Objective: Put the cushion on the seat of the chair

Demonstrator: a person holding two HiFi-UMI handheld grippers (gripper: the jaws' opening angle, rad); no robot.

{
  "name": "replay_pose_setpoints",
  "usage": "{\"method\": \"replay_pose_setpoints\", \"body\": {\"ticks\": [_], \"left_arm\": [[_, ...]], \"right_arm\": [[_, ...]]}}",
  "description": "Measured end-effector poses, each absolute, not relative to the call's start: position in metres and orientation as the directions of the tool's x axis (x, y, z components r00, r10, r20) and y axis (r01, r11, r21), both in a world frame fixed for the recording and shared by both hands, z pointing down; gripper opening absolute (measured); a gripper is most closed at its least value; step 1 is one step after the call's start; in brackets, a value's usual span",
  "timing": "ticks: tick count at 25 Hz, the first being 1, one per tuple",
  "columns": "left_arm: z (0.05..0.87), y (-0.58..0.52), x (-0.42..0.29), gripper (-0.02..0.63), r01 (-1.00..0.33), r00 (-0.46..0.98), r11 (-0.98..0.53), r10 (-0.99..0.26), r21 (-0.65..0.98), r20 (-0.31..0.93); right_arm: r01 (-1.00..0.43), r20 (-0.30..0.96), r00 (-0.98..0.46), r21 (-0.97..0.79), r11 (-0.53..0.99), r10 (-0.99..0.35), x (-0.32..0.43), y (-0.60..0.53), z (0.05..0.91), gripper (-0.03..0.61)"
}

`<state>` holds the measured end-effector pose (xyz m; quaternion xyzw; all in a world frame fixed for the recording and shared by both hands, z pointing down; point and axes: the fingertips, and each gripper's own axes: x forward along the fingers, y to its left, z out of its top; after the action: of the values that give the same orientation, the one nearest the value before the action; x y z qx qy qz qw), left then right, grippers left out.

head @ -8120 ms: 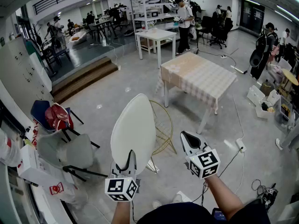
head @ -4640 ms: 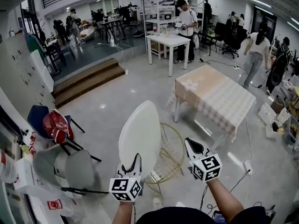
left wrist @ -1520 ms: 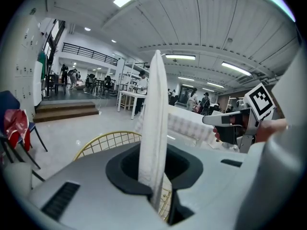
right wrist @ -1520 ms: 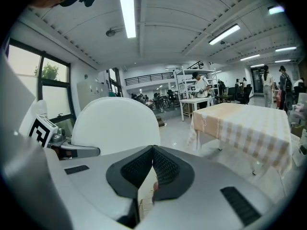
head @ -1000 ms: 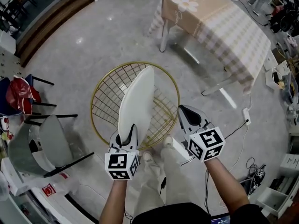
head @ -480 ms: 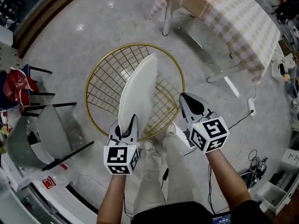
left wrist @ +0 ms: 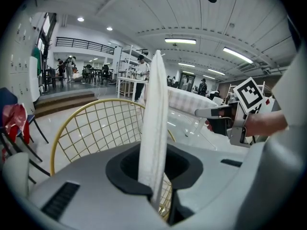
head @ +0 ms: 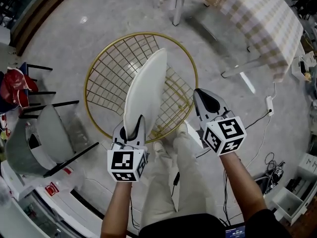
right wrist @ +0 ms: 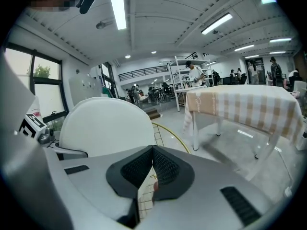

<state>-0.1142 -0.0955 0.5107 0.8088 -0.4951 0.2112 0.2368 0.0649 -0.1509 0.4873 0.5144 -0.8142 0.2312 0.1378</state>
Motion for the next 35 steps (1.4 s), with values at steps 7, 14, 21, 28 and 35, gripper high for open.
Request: {"method": "replay_pose_setpoints", "body": {"ticks": [7,14,21,28,35], "left_arm": [[0.527,-0.097,-0.107,0.063,-0.893,0.43,-0.416,-0.677,0.171,0.597],[0.536,-0.1,-0.101,0.063,-0.885,0.44,-0.434,-0.656,0.17,0.613],[0.545,-0.1,-0.096,0.063,-0.865,0.464,-0.472,-0.618,0.172,0.635],[0.55,-0.097,-0.084,0.063,-0.775,0.526,-0.611,-0.483,0.161,0.7],[0.56,-0.089,-0.075,0.063,-0.678,0.509,-0.725,-0.343,0.122,0.789]], "right_arm": [[-0.911,0.47,-0.409,-0.251,0.326,-0.782,0.079,-0.156,0.51,0.018],[-0.924,0.481,-0.381,-0.235,0.303,-0.79,0.088,-0.155,0.526,0.018],[-0.923,0.493,-0.38,-0.254,0.288,-0.783,0.091,-0.149,0.537,0.018],[-0.925,0.511,-0.373,-0.275,0.263,-0.775,0.099,-0.142,0.548,0.018],[-0.927,0.53,-0.367,-0.279,0.251,-0.764,0.105,-0.133,0.558,0.018]]}}
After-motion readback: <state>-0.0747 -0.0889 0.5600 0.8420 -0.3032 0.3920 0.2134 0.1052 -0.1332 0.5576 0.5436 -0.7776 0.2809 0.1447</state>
